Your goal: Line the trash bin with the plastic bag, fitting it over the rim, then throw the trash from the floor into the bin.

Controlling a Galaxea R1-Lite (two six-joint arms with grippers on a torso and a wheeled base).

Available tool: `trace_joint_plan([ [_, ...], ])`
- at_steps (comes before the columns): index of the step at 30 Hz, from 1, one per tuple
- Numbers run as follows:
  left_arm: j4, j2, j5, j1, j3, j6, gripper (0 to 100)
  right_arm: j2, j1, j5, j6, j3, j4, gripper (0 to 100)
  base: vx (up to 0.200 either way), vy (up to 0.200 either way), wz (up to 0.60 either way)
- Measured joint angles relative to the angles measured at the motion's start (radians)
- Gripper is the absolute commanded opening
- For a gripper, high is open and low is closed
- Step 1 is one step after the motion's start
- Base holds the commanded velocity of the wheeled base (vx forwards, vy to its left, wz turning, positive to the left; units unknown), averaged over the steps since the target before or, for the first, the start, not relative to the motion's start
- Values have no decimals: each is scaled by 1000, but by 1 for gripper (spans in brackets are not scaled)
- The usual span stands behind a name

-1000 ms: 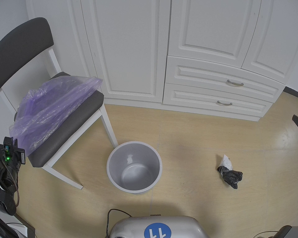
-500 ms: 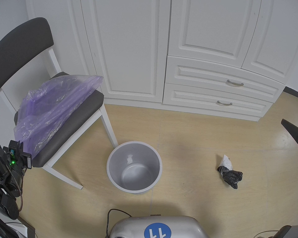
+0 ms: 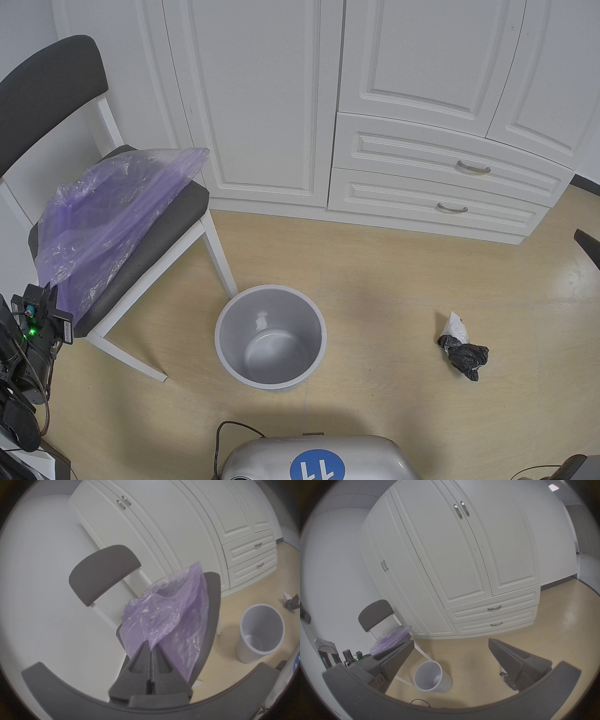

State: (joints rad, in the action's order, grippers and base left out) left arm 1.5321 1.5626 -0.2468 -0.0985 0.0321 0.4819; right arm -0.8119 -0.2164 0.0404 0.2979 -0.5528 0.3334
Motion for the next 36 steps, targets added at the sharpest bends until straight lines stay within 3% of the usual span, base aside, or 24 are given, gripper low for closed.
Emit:
trace_joint_plan([
  [9, -1, -36, 7, 65, 51, 1, 0, 44, 10, -18, -92, -33, -5, 100, 0, 0, 0],
  [36, 0, -52, 25, 103, 91, -63, 0, 84, -7, -8, -170, -20, -9, 100, 0, 0, 0],
])
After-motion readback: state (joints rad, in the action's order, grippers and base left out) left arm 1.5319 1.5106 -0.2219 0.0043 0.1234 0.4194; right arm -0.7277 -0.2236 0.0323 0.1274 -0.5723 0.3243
